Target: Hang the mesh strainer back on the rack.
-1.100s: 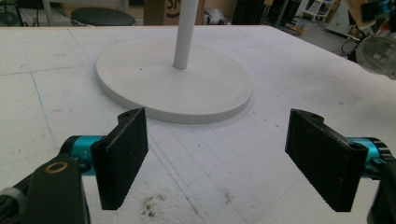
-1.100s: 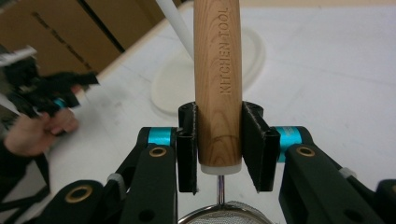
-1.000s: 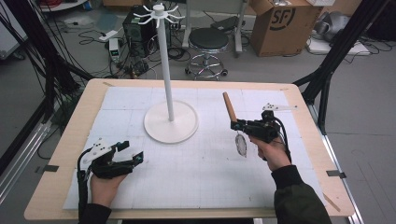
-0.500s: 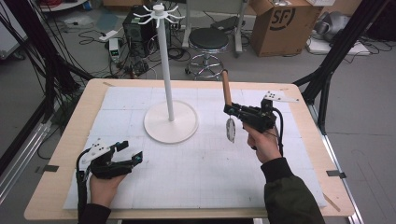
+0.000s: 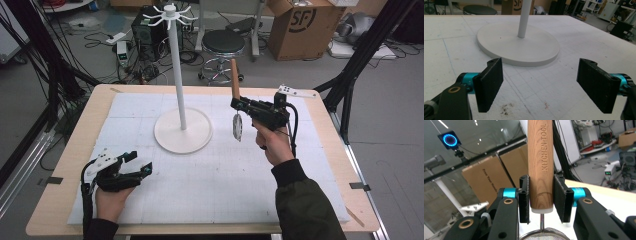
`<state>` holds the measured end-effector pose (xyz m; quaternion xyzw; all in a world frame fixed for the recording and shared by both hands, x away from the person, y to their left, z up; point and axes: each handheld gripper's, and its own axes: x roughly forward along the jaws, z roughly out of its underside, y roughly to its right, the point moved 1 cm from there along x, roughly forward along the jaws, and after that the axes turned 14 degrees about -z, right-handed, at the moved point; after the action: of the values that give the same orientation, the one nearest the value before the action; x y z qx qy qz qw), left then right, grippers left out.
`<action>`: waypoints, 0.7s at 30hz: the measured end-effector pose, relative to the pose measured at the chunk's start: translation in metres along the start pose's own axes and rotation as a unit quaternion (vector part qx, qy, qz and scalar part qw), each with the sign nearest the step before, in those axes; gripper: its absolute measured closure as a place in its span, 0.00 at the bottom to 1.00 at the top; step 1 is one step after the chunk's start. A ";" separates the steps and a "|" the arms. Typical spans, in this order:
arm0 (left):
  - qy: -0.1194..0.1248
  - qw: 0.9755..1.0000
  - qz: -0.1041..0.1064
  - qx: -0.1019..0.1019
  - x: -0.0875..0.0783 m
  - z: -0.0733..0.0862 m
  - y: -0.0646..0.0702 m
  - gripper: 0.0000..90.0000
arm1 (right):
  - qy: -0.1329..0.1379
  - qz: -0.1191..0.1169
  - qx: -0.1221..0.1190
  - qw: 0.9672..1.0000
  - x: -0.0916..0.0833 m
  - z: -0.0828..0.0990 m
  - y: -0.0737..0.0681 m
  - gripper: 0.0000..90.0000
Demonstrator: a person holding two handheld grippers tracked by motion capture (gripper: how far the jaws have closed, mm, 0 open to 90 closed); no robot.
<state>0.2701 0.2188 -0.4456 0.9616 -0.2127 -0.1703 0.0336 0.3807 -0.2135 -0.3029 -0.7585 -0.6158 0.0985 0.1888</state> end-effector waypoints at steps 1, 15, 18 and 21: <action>0.000 1.000 0.000 -0.001 0.000 0.000 0.000 0.24 | 0.002 -0.002 -0.002 1.000 0.002 -0.002 -0.001 0.77; -0.003 1.000 0.005 -0.006 0.004 0.000 0.000 0.24 | 0.010 -0.014 -0.016 1.000 0.025 -0.035 -0.007 0.77; -0.005 1.000 0.004 -0.006 0.005 0.001 0.000 0.24 | 0.007 -0.019 -0.019 1.000 0.032 -0.044 -0.007 0.77; -0.008 1.000 0.000 -0.006 0.006 0.001 -0.002 0.25 | 0.007 -0.027 -0.021 0.999 0.041 -0.052 -0.007 0.77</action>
<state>0.2752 0.2179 -0.4489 0.9599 -0.2124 -0.1792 0.0373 0.4037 -0.1815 -0.2495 -0.7461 -0.6368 0.0747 0.1797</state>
